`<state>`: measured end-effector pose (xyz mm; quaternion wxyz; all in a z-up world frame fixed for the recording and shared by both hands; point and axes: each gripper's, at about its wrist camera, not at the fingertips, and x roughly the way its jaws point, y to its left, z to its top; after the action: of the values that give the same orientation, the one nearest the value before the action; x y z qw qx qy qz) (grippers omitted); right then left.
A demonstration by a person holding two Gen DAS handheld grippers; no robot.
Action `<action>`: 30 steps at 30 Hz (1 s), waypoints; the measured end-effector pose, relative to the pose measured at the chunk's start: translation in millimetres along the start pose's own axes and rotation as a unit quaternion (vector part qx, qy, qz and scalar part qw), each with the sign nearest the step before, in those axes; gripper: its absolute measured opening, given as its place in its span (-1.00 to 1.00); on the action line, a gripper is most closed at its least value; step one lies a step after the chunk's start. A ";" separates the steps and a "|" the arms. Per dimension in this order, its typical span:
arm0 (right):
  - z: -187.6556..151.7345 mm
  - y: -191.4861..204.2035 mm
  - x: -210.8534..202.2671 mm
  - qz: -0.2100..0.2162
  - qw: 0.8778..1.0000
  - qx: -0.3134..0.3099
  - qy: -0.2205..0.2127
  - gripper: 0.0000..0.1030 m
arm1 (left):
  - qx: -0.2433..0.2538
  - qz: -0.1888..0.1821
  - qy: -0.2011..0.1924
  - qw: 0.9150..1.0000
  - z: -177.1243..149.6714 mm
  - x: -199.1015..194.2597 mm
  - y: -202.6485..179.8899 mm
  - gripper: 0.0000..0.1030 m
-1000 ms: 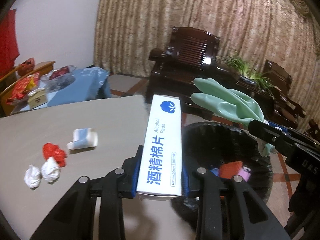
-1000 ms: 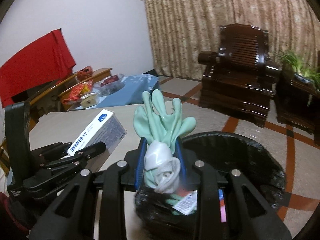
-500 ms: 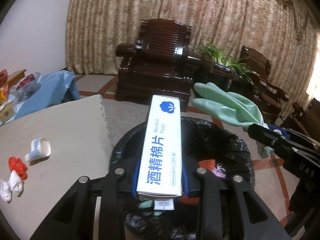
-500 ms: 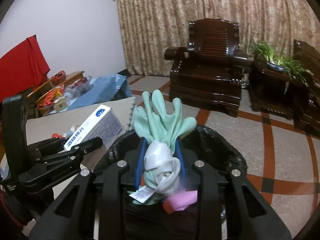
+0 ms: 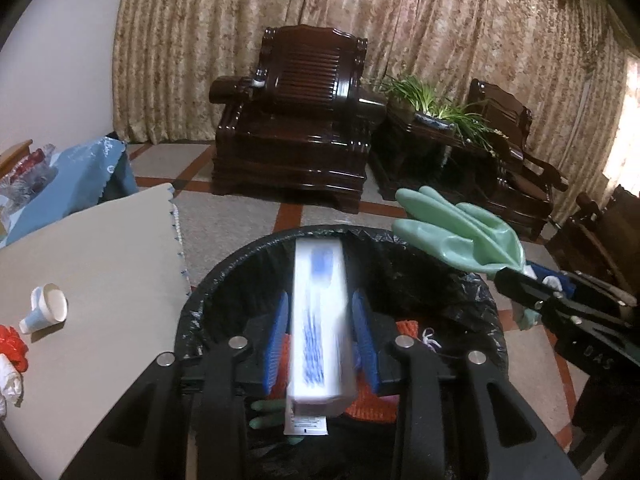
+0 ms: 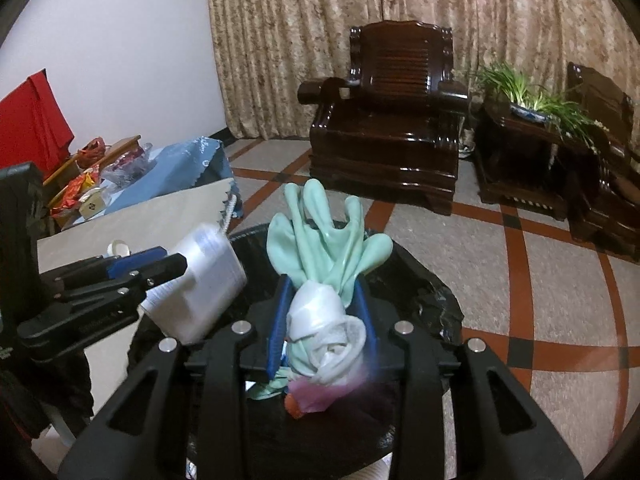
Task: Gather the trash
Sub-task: 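Open both grippers to drop the box and glove into the bin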
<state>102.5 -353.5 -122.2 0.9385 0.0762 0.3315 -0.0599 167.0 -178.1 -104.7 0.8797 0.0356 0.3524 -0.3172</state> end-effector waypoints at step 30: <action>19.8 123.1 -18.8 0.085 0.994 -0.059 -0.034 0.90 | -0.091 0.162 -0.065 0.981 -40.8 -137.6 134.3 0.88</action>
<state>120.2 -235.2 -82.4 0.9536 0.0466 0.2950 0.0372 145.2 13.8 -68.5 0.9398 -0.0088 0.3119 -0.1391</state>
